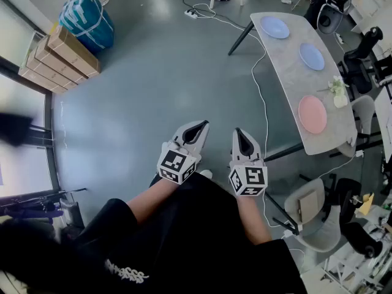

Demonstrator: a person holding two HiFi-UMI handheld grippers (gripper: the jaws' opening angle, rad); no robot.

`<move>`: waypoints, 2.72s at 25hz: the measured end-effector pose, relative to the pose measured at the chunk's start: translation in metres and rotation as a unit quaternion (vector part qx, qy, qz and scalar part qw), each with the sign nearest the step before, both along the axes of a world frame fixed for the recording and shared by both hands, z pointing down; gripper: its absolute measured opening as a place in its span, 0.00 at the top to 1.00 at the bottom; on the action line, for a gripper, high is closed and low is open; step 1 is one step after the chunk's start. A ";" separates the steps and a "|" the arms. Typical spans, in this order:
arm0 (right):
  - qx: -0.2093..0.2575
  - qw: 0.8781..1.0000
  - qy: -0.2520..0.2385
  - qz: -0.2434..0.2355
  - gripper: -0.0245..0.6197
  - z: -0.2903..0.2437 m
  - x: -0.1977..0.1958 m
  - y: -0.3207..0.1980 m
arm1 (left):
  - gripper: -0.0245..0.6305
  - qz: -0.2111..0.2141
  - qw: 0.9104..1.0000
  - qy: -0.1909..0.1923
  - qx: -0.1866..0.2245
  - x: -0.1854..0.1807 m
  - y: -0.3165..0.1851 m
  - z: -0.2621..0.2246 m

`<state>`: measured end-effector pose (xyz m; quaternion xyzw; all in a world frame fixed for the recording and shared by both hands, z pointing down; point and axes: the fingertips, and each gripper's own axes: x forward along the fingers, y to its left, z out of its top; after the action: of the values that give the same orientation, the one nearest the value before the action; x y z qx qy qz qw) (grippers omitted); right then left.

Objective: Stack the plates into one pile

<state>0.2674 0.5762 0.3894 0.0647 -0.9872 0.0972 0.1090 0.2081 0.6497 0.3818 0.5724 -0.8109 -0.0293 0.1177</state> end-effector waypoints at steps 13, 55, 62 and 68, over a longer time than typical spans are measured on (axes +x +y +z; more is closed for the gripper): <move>-0.022 0.999 0.021 0.044 0.94 0.031 -0.049 -0.062 | 0.94 -0.041 0.999 0.005 0.020 -0.110 -0.019 0.018; 0.016 0.987 0.054 0.152 0.94 0.040 -0.387 -0.224 | 0.94 0.045 0.998 0.009 0.053 -0.467 -0.175 0.020; 0.000 0.989 0.041 0.142 0.94 0.043 -0.408 -0.265 | 0.94 0.048 0.998 -0.007 0.043 -0.483 -0.216 0.014; -0.008 0.990 0.033 0.139 0.94 0.056 -0.426 -0.337 | 0.94 0.064 0.998 -0.015 0.024 -0.504 -0.302 0.028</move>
<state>-0.1589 0.2390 0.4457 0.2040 -0.9635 0.1170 0.1275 -0.2962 0.3481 0.4101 0.6258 -0.7737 -0.0327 0.0935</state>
